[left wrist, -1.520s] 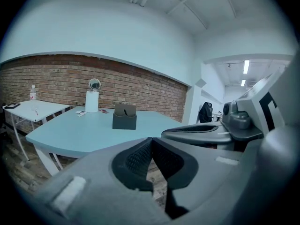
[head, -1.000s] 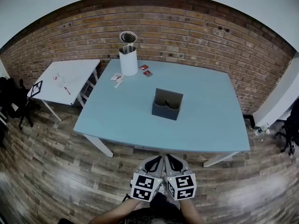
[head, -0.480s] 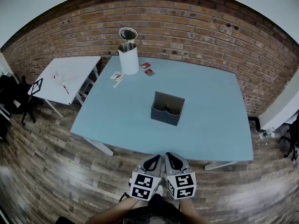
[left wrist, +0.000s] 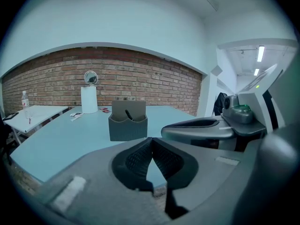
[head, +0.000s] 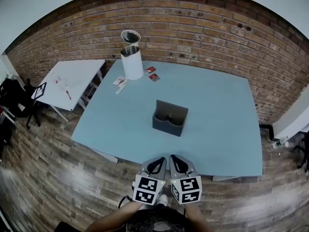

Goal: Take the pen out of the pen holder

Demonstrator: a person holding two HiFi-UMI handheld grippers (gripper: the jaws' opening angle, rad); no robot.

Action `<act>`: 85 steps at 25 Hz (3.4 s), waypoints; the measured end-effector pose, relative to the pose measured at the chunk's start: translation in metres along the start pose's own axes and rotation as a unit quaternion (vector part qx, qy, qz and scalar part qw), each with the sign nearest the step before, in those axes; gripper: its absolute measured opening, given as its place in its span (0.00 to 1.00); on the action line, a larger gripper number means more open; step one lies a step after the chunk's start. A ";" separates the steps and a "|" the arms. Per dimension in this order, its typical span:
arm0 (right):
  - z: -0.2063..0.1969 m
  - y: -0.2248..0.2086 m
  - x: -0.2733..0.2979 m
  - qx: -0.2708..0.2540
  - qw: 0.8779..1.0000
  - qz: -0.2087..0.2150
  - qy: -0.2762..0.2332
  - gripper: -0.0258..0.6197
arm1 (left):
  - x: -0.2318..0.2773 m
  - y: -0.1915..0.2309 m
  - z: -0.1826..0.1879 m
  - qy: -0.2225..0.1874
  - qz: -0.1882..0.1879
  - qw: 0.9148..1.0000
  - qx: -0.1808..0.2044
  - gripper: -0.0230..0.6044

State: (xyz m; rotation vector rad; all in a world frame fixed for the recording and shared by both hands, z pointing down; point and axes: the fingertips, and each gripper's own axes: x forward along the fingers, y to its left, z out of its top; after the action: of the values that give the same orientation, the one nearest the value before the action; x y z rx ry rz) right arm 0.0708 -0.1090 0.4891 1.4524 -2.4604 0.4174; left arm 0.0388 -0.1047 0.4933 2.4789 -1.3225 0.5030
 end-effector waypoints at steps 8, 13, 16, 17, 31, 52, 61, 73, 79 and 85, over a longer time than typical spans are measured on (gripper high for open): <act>0.007 -0.025 0.012 -0.012 1.000 0.014 0.003 0.05 | 0.022 0.003 0.010 -0.001 0.022 1.000 -0.008 0.03; 0.014 -0.033 0.021 -0.033 0.999 0.019 0.007 0.06 | 0.031 0.014 0.015 -0.004 0.039 0.999 -0.018 0.04; 0.016 -0.037 0.029 -0.043 0.999 0.020 0.010 0.06 | 0.036 0.020 0.016 -0.006 0.042 0.999 -0.021 0.04; 0.017 -0.038 0.032 -0.045 0.999 0.020 0.011 0.06 | 0.038 0.022 0.017 -0.007 0.042 0.999 -0.022 0.03; 0.033 -0.052 0.085 -0.084 0.996 0.013 0.027 0.09 | 0.069 0.059 0.034 -0.017 0.041 0.999 -0.028 0.04; 0.046 -0.067 0.151 -0.126 0.990 -0.020 0.065 0.22 | 0.110 0.100 0.040 0.002 0.016 1.000 -0.027 0.04; 0.038 -0.073 0.163 -0.132 0.986 -0.044 0.092 0.22 | 0.120 0.104 0.041 0.009 -0.004 1.000 -0.022 0.04; 0.049 -0.082 0.156 -0.142 0.985 -0.076 0.055 0.11 | 0.118 0.104 0.040 0.007 -0.018 1.000 -0.010 0.04; 0.068 -0.084 0.144 -0.152 0.984 -0.091 0.013 0.11 | 0.110 0.099 0.044 -0.004 -0.017 1.000 -0.009 0.04; 0.085 -0.078 0.127 -0.162 0.981 -0.101 -0.030 0.11 | 0.101 0.094 0.041 -0.009 -0.016 1.000 -0.008 0.04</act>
State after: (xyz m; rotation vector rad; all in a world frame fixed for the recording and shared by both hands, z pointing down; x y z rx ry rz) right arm 0.0739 -0.2794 0.4646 1.5657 -2.2601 -0.0679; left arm 0.0199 -0.2466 0.5083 2.4941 -1.2860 0.4622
